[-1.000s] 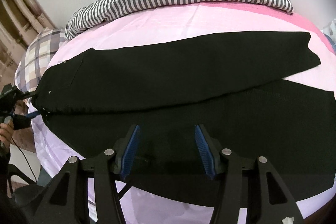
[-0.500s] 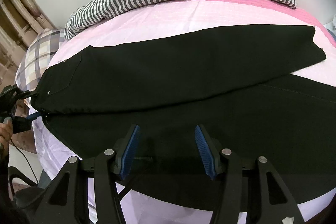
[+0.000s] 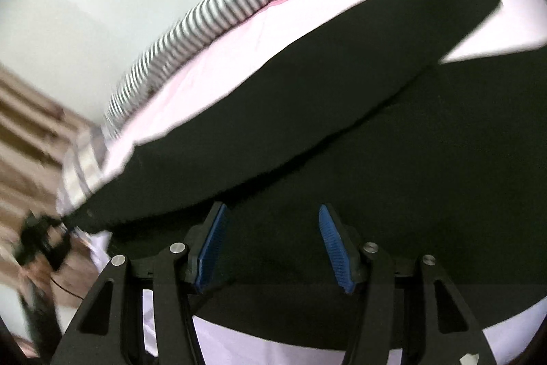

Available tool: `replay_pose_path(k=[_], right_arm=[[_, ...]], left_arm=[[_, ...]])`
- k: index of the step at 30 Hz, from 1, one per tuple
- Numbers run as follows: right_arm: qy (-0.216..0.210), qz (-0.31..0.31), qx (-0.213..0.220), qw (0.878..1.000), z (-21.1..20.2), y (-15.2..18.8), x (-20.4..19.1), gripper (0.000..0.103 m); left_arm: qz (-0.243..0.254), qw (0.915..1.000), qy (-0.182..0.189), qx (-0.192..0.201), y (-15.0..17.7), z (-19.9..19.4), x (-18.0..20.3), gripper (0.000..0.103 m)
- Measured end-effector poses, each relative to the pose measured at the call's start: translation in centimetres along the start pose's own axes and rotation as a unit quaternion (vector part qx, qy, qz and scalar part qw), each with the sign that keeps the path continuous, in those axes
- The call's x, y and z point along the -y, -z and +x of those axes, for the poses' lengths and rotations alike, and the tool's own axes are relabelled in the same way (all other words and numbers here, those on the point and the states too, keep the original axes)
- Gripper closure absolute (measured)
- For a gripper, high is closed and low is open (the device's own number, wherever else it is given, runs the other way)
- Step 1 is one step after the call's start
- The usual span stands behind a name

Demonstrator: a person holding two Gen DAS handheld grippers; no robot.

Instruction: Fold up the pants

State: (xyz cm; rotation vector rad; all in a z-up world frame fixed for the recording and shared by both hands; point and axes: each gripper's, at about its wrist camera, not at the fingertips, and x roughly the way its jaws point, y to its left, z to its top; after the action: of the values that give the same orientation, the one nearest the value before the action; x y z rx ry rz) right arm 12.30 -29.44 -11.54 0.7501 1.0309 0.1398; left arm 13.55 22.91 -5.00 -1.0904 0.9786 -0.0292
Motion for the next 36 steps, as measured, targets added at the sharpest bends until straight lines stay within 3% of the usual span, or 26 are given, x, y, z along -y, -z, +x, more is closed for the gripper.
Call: replay_pose_path(k=[3,6,9,12,15,19,27,34,36], right_arm=[[-0.043,0.055,0.010,0.998,0.6,-0.9,1.3,0.049],[-0.048,0.077,0.021,0.996,1.2,-2.1,1.8,0.049],[-0.027,0.076,0.033,0.996,1.6,-3.6,2.3,0.050],[-0.019,0.085,0.043,0.995,1.6,-5.3,3.3,0.064],[0.001,0.094,0.061,0.994,1.2,-6.9,4.4,0.069],[0.026,0.103,0.080,0.991,0.0,-8.9,6.1,0.084],[0.071,0.106,0.103,0.987,-2.2,-10.8,7.8,0.093],[0.125,0.032,0.120,0.984,-4.9,-9.6,4.4,0.098],[0.142,0.008,0.126,0.982,-6.0,-8.7,3.1,0.098]], left_arm=[[0.010,1.0000,0.000,-0.001,-0.3,-0.4,0.9,0.088],[0.013,0.9999,-0.004,-0.004,-0.5,-0.6,1.0,0.088],[0.009,0.9999,-0.007,-0.005,-0.8,-0.5,1.0,0.088],[0.005,0.9999,-0.013,-0.009,-1.0,-0.4,0.8,0.088],[0.006,0.9997,-0.020,-0.010,-1.1,-0.5,0.5,0.088],[0.009,0.9994,-0.031,-0.011,-1.3,-0.3,0.4,0.088],[0.036,0.9974,-0.058,-0.021,-1.6,1.0,0.4,0.088],[0.089,0.9927,-0.071,-0.039,-2.4,1.9,-0.1,0.088],[0.129,0.9878,-0.069,-0.053,-3.0,2.2,0.2,0.087]])
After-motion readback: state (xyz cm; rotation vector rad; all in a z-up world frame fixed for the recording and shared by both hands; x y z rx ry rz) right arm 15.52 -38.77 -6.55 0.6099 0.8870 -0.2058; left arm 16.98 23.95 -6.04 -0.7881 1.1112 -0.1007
